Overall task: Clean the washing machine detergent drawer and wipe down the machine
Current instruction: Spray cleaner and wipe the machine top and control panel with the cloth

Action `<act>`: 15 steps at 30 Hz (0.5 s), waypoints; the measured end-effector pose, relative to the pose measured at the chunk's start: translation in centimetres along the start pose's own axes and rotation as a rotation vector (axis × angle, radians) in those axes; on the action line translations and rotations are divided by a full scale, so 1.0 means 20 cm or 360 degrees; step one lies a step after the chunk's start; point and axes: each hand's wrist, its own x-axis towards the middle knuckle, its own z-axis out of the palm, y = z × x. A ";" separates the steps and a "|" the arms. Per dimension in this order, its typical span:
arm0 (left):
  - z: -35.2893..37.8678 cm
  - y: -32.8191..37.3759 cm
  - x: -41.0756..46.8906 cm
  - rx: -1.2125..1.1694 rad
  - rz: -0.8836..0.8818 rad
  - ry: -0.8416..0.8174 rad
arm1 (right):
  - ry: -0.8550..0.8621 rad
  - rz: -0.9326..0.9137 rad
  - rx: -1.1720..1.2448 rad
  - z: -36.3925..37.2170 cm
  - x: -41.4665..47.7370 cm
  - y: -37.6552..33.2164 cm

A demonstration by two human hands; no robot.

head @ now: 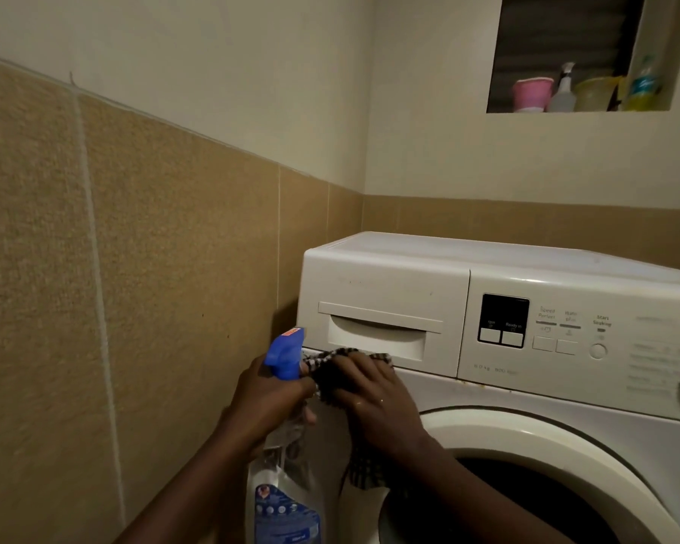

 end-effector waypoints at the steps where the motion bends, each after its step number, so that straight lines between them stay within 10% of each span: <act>1: -0.01 0.00 0.01 0.0003 -0.0007 0.0012 | -0.0053 -0.0059 -0.0002 0.02 0.01 -0.01; 15: -0.03 -0.05 0.07 -0.0036 0.0045 0.0149 | -0.0220 -0.0186 -0.0054 0.00 0.13 0.01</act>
